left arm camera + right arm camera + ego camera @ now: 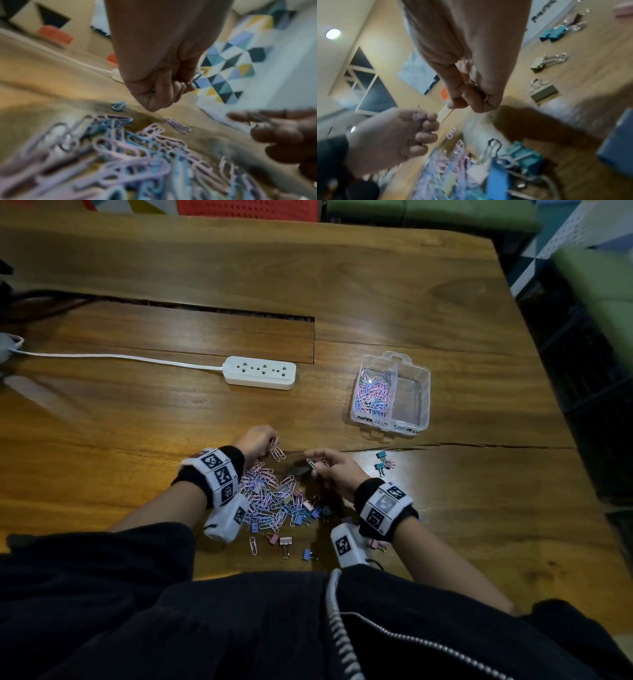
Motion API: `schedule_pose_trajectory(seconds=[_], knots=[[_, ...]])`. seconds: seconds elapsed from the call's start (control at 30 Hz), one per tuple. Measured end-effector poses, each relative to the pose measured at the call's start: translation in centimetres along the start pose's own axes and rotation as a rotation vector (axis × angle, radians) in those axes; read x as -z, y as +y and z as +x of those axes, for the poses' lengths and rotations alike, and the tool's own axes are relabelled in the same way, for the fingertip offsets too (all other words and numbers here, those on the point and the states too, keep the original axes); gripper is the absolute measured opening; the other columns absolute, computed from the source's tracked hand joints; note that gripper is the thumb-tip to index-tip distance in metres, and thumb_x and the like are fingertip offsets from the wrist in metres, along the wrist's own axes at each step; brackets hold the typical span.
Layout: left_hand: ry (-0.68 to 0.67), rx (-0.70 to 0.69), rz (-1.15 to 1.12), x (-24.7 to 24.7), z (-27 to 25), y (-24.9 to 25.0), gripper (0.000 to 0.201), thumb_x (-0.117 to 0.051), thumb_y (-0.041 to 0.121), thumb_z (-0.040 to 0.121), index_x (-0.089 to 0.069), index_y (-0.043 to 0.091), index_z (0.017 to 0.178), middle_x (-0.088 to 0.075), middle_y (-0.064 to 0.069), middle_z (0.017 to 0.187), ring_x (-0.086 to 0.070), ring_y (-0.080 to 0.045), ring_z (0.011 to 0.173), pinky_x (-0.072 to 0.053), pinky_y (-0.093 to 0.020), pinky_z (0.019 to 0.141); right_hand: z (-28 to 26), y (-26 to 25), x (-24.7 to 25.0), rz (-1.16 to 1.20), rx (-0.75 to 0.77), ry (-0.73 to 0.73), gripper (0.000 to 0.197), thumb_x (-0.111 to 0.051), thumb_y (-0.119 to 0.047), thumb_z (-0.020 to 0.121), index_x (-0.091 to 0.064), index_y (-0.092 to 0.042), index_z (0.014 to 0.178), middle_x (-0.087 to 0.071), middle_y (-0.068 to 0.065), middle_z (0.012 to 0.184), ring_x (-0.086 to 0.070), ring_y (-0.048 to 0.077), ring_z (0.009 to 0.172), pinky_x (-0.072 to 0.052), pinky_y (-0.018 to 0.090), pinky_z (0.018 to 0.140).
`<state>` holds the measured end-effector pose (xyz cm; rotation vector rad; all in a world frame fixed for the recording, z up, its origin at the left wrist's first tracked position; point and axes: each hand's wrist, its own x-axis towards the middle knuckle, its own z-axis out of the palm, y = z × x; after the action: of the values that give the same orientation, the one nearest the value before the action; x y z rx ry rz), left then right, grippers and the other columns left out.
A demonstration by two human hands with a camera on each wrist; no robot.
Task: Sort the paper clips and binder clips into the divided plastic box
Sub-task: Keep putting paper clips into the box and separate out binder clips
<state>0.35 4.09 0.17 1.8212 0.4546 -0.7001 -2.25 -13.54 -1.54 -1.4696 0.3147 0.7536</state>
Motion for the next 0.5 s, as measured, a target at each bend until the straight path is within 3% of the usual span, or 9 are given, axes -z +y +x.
schedule_pose_trajectory(seconds=[0.1, 0.2, 0.27, 0.3, 0.37, 0.43, 0.5], knots=[[-0.053, -0.042, -0.208, 0.4, 0.9, -0.1, 0.028, -0.031, 0.012, 0.092, -0.04, 0.016, 0.066, -0.042, 0.003, 0.052, -0.031, -0.003, 0.03, -0.019, -0.011, 0.03, 0.1, -0.2, 0.2, 0.244, -0.096, -0.03, 0.034, -0.027, 0.004, 0.092, -0.055, -0.01, 0.081, -0.046, 0.0, 0.061, -0.038, 0.007, 0.048, -0.033, 0.015, 0.042], [-0.083, -0.041, -0.389, 0.9, 1.4, -0.2, 0.031, -0.032, 0.017, 0.092, -0.037, 0.017, 0.061, -0.044, 0.003, 0.053, -0.031, -0.004, 0.031, -0.02, -0.01, 0.032, 0.2, -0.7, 0.2, 0.328, -0.156, -0.051, 0.031, -0.03, -0.012, 0.093, -0.051, -0.01, 0.069, -0.044, 0.0, 0.059, -0.038, 0.009, 0.048, -0.033, 0.018, 0.045], [-0.018, -0.067, -0.167, 0.7, 1.8, -0.6, 0.032, -0.04, 0.028, 0.094, -0.04, 0.018, 0.063, -0.041, 0.003, 0.06, -0.035, -0.006, 0.038, -0.028, -0.015, 0.036, 0.2, -1.0, -0.2, 0.185, -0.159, -0.012, 0.033, -0.037, -0.021, 0.094, -0.049, -0.013, 0.064, -0.046, -0.003, 0.054, -0.038, 0.01, 0.048, -0.032, 0.019, 0.046], [0.005, -0.111, 0.009, 0.5, 1.9, -0.8, 0.028, -0.048, 0.03, 0.092, -0.044, 0.019, 0.066, -0.046, 0.001, 0.065, -0.043, -0.009, 0.046, -0.038, -0.019, 0.043, 0.2, -1.1, -0.5, 0.062, -0.138, 0.016, 0.031, -0.043, -0.021, 0.093, -0.05, -0.014, 0.064, -0.048, -0.003, 0.054, -0.041, 0.01, 0.048, -0.032, 0.019, 0.046], [0.002, -0.203, 0.422, 0.4, 1.9, -1.0, 0.013, -0.063, 0.027, 0.083, -0.053, 0.022, 0.077, -0.063, -0.003, 0.086, -0.059, -0.019, 0.074, -0.053, -0.032, 0.069, 0.3, -0.9, -1.4, -0.204, -0.071, 0.03, 0.022, -0.055, -0.016, 0.089, -0.053, -0.014, 0.067, -0.055, 0.0, 0.061, -0.052, 0.008, 0.045, -0.043, 0.017, 0.045], [0.016, -0.278, 0.828, 0.3, 1.8, -1.1, 0.018, -0.068, 0.026, 0.079, -0.058, 0.022, 0.093, -0.064, -0.003, 0.107, -0.06, -0.022, 0.098, -0.05, -0.034, 0.085, 0.7, -0.4, -2.1, -0.514, 0.026, 0.009, 0.014, -0.064, -0.012, 0.083, -0.056, -0.016, 0.072, -0.063, 0.005, 0.074, -0.061, 0.011, 0.061, -0.055, 0.026, 0.063], [0.045, -0.338, 1.008, 0.4, 1.6, -0.9, 0.023, -0.066, 0.03, 0.081, -0.06, 0.02, 0.101, -0.06, -0.003, 0.11, -0.057, -0.021, 0.102, -0.045, -0.031, 0.084, 0.9, -0.2, -2.7, -0.841, 0.126, 0.02, 0.011, -0.068, -0.014, 0.079, -0.063, -0.014, 0.089, -0.068, 0.008, 0.096, -0.062, 0.018, 0.086, -0.052, 0.033, 0.083]])
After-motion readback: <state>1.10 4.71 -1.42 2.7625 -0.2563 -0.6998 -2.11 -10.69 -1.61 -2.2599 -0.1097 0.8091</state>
